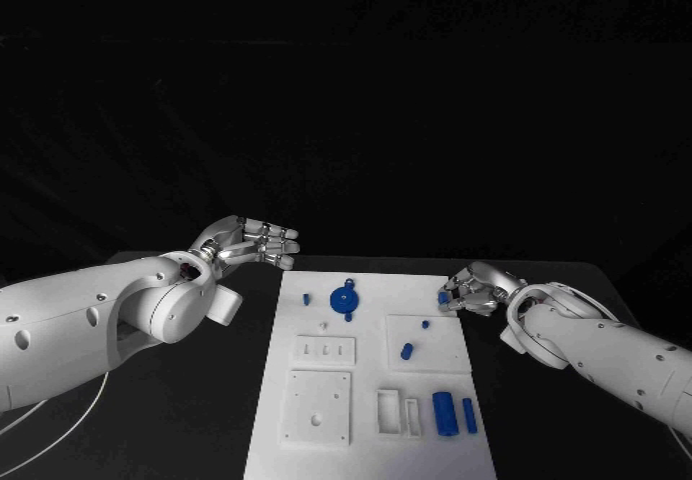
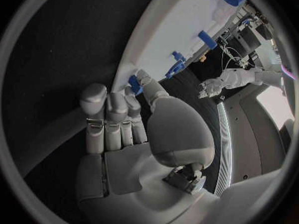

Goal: Assemble the parts on the task board

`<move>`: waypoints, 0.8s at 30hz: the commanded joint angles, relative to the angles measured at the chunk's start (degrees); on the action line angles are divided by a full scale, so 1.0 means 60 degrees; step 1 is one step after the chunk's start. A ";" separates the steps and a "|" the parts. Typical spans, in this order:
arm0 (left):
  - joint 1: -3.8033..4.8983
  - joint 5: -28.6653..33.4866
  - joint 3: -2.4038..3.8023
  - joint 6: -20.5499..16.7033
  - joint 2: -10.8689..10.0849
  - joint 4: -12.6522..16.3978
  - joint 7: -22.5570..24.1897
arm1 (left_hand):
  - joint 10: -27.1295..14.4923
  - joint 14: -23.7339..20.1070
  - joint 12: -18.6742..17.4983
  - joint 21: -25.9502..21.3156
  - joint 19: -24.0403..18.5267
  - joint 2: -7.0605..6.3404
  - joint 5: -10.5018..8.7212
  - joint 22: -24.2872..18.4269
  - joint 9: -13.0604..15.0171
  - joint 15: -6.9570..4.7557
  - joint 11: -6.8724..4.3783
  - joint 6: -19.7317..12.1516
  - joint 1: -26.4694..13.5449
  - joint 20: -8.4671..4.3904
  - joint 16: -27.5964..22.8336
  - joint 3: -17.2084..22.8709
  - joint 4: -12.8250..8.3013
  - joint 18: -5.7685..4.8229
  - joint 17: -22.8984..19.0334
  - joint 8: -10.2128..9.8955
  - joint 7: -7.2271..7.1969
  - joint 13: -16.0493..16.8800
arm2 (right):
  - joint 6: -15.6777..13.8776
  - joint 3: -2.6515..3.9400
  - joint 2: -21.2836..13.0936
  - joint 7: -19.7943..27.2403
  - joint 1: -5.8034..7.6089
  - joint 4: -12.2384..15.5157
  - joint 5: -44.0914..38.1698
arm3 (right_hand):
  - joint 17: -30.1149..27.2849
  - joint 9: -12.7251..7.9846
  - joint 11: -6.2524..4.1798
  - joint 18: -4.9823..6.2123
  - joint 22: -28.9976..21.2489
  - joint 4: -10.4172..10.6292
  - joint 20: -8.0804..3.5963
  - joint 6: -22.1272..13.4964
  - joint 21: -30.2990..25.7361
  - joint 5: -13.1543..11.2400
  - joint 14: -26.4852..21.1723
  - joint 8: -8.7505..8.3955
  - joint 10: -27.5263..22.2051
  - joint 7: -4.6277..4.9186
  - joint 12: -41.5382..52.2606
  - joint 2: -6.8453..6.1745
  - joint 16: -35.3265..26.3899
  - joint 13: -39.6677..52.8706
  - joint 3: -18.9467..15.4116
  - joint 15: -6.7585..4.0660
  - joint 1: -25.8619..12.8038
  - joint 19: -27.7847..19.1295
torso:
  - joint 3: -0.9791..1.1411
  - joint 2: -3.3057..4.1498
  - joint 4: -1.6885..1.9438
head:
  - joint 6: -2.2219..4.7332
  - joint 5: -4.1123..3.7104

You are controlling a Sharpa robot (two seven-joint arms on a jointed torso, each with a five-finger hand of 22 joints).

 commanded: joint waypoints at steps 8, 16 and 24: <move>0.0010 -0.0069 0.0007 0.0176 -0.0002 0.0009 0.0001 | -0.0076 -0.0080 -0.0023 0.0005 -0.0040 0.0015 -0.0032 0.0005 0.0015 0.0007 0.0006 -0.0005 -0.0009 0.0012 -0.0002 -0.0054 -0.0009 0.0030 0.0009 0.0011 -0.0005 0.0016 | -0.0132 0.0000 0.0038 -0.0015 -0.0034 -0.0043 0.0028 | 0.0028 0.0056 -0.0084 -0.0072 0.0862 -0.0033 -0.0141 0.0525 0.0082 -0.0608 0.0009 0.0035 0.0045 -0.0135 0.0020 0.0135 0.0014 0.0031 0.0572 -0.0121 -0.0030 0.0564 | 0.0005 -0.0005 0.0005 | -0.0016 -0.0015; 0.0010 -0.0170 0.0007 0.0263 0.0025 -0.0016 -0.0092 | 0.0103 -0.0064 -0.0016 0.0020 -0.0040 0.0061 -0.0042 0.0004 0.0018 -0.0014 -0.0043 0.0036 -0.0049 0.0002 0.0013 -0.0050 0.0032 0.0026 0.0015 0.0021 -0.0027 0.0016 | -0.0678 0.0000 0.0069 -0.0057 -0.0053 0.0039 0.0089 | 0.0069 0.0059 -0.0119 -0.0089 0.0877 0.0132 -0.0171 0.0650 0.0159 -0.0386 0.0026 0.0031 0.0141 -0.0196 0.0072 0.0011 0.0036 0.0084 0.0401 -0.0148 -0.0105 0.0576 | -0.0001 -0.0006 -0.0014 | -0.0012 -0.0015; 0.0014 -0.0436 0.0014 0.0489 0.0262 -0.0288 -0.0773 | 0.2255 0.1417 0.0298 0.0856 0.0995 0.0322 -0.0124 0.0426 0.0077 -0.0741 -0.0886 0.1140 -0.0537 -0.0575 0.1388 -0.0115 0.0412 -0.0050 0.0733 0.0234 -0.0550 0.0069 | -0.0992 0.0067 0.0009 -0.0551 0.0023 0.0524 -0.0108 | 0.0102 0.0058 -0.0153 -0.0086 0.0878 0.0329 -0.0185 0.0730 0.0212 -0.0379 0.0034 0.0029 0.0212 -0.0239 0.0097 -0.0043 0.0055 0.0133 0.0235 -0.0164 -0.0092 0.0580 | -0.0020 -0.0049 -0.0024 | 0.0047 0.0000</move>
